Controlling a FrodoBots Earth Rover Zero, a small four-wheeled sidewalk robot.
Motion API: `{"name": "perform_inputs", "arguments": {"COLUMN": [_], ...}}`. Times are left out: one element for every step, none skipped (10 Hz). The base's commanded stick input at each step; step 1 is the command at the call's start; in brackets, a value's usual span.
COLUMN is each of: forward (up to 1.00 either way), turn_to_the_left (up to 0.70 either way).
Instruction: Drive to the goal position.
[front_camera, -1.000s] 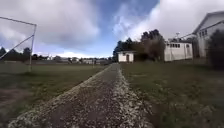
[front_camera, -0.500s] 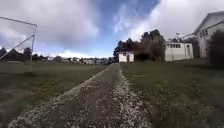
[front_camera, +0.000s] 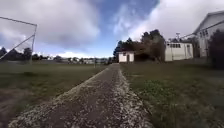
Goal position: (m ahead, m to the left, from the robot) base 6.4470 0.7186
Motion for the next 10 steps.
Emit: {"name": "perform_inputs", "arguments": {"forward": [1.0, 1.0, 1.0, 1.0, 1.0, 1.0, 1.0, 1.0, 1.0, 1.0], "turn_to_the_left": [0.0, 0.0, 0.0, 0.0, 0.0, 0.0, 0.0, 0.0, 0.0, 0.0]}}
